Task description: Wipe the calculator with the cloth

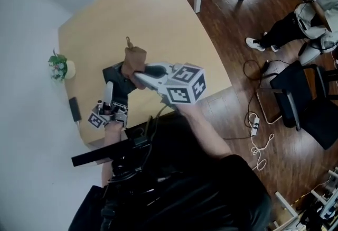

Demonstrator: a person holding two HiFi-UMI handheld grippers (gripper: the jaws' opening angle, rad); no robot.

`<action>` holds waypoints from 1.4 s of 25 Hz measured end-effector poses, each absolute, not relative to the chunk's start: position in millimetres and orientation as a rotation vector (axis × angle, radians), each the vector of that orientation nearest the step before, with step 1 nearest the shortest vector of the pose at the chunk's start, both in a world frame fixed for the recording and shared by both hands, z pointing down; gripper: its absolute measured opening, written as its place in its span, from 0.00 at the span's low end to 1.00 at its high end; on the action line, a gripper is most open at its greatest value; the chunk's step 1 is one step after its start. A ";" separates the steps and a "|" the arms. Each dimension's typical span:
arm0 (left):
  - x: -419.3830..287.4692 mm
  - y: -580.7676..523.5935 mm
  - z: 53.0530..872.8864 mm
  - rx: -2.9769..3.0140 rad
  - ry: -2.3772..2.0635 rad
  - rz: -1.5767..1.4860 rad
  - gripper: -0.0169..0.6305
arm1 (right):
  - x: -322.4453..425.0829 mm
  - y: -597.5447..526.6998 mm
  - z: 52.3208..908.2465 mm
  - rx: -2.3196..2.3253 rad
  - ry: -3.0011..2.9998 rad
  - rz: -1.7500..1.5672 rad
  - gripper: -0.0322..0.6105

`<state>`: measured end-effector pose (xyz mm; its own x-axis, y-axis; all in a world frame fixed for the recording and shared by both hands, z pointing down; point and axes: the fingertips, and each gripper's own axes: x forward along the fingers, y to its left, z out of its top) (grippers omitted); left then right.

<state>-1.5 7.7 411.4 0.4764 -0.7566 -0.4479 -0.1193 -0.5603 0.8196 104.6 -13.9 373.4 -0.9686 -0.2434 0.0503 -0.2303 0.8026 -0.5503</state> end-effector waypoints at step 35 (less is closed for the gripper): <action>-12.5 -1.7 395.7 1.864 -0.656 -1.290 0.15 | 78.2 -11.5 417.0 -0.316 3.106 -0.936 0.12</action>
<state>-12.5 -1.7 395.7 0.3569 -0.7604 -0.5425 0.0101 -0.5776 0.8163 78.2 -11.5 417.0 -0.9743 -0.1505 0.1675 -0.2180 0.8169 -0.5341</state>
